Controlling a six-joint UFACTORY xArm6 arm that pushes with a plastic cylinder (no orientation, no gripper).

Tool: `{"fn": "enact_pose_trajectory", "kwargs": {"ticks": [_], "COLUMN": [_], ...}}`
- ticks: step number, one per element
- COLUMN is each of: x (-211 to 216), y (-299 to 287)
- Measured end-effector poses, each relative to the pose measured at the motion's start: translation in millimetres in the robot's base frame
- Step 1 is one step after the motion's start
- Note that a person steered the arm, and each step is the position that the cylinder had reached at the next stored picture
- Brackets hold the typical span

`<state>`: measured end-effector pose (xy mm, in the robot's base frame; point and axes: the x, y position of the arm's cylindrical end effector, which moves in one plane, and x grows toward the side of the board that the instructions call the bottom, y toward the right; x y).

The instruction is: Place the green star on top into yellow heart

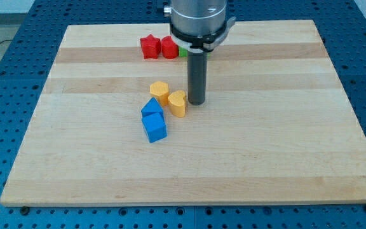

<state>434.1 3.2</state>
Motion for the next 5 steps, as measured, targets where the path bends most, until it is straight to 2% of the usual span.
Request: {"fn": "enact_pose_trajectory", "kwargs": {"ticks": [2,3,4,5], "x": [10,-25,-104,-184], "y": [-14,54,119,140]}}
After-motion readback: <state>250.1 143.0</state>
